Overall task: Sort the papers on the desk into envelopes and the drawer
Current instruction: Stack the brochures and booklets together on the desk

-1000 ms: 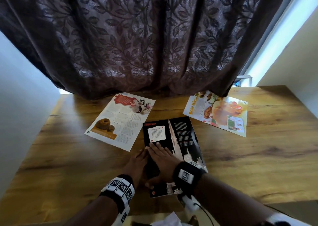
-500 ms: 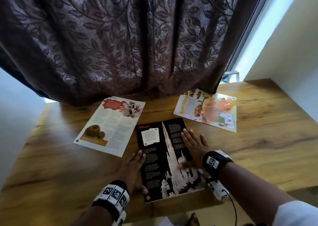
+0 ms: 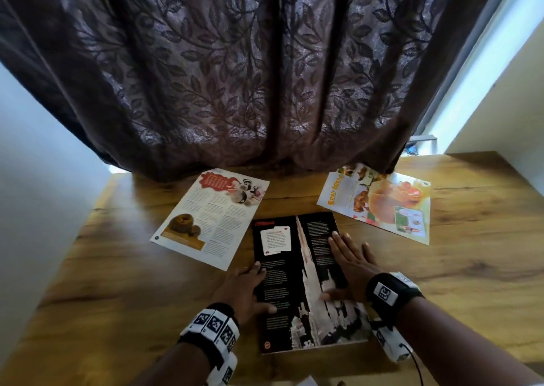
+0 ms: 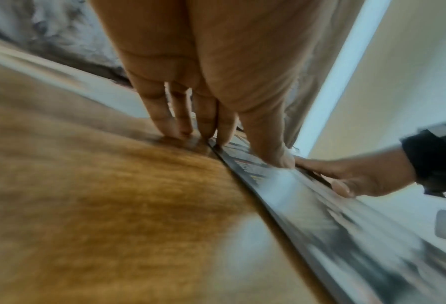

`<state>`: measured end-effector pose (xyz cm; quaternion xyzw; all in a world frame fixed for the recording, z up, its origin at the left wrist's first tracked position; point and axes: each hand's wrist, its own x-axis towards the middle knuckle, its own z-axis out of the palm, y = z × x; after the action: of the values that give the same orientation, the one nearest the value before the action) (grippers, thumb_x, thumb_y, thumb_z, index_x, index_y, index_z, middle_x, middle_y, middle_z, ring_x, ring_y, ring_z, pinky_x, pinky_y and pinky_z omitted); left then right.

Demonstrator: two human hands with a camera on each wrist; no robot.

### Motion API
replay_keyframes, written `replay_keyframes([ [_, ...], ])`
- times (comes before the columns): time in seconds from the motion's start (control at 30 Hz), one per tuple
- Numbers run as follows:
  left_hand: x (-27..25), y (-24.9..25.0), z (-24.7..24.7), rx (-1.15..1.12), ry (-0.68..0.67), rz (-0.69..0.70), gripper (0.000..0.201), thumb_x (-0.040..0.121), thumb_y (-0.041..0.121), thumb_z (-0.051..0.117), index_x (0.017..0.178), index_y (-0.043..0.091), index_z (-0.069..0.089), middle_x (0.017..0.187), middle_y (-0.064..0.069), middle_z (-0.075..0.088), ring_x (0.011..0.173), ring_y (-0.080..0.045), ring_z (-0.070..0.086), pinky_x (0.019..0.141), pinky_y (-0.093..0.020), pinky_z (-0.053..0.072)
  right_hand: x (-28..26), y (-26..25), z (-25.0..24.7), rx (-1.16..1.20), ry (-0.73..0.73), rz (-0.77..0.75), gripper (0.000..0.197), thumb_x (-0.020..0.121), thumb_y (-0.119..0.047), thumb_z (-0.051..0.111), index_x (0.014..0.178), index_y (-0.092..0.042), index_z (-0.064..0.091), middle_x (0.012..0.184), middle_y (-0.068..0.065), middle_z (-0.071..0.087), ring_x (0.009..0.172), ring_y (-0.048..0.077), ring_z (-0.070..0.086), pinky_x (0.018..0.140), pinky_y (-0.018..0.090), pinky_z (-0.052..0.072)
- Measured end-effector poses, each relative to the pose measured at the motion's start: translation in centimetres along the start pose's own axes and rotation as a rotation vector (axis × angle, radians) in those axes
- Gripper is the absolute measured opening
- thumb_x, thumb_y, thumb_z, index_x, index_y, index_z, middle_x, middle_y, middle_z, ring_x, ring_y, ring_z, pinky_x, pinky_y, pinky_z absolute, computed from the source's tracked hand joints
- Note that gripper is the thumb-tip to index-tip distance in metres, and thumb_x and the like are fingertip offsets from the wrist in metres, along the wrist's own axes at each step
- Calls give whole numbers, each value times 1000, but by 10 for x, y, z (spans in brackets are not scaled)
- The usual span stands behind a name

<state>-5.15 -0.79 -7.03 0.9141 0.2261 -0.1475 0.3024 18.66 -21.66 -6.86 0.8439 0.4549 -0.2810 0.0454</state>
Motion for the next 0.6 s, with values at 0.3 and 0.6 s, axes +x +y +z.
replay_keyframes([
  [0.3,-16,-66,-79,-189,357,-239,41,89,34,66,127,20,60,128,-1,62,117,-21,58,96,-24,42,10,-97,-44,-79,83,-206,114,70,-93,15,158,-27,-13,163,-14,-24,145,11,-32,116,60,-18],
  [0.6,5,-162,-143,-71,427,-559,78,77,45,77,142,19,43,140,-16,39,129,-38,39,105,-49,41,43,-230,-12,-212,-75,-344,83,97,-54,49,160,-19,7,169,0,0,155,19,-2,116,64,-10],
])
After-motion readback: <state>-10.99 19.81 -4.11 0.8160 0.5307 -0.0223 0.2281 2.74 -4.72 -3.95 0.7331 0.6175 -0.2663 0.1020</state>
